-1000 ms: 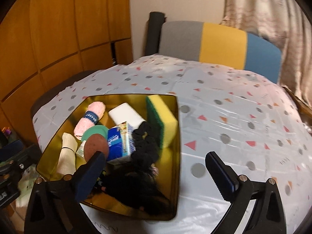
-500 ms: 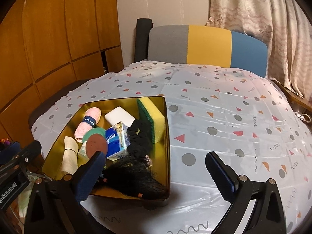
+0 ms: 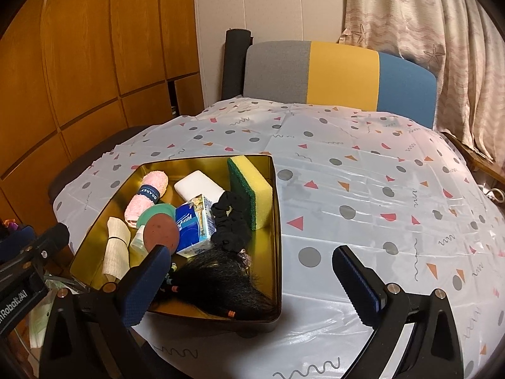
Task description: Organize soft objects
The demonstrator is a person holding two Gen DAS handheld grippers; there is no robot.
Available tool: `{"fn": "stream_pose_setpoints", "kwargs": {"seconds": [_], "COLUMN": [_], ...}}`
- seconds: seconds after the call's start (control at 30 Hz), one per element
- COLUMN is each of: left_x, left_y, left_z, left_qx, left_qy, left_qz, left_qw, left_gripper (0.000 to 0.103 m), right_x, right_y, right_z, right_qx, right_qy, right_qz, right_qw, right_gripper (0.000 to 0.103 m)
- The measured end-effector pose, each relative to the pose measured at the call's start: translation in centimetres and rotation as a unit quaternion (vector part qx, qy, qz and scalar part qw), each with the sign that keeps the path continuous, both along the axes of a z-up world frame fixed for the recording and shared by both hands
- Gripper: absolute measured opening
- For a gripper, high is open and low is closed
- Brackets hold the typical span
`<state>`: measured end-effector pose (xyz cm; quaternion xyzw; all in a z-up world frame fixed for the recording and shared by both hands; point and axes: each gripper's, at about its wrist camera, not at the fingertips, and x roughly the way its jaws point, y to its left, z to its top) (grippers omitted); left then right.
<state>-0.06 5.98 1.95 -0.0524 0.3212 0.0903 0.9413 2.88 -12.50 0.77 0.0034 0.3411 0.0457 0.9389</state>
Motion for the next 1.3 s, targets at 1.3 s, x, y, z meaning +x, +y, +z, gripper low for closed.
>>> {"fn": "stream_pose_setpoints", "kwargs": {"seconds": [1.3], "left_x": [0.15], "left_y": [-0.24], "left_z": [-0.41], "left_qx": [0.006], "left_qy": [0.014], "left_qz": [-0.013], "left_qw": [0.9998], "left_gripper": [0.07], "right_x": [0.05], "right_y": [0.07], "right_z": [-0.07], "right_qx": [0.004], "right_qy": [0.003], "right_qz": [0.002], "right_qw": [1.0], "right_gripper": [0.103]}}
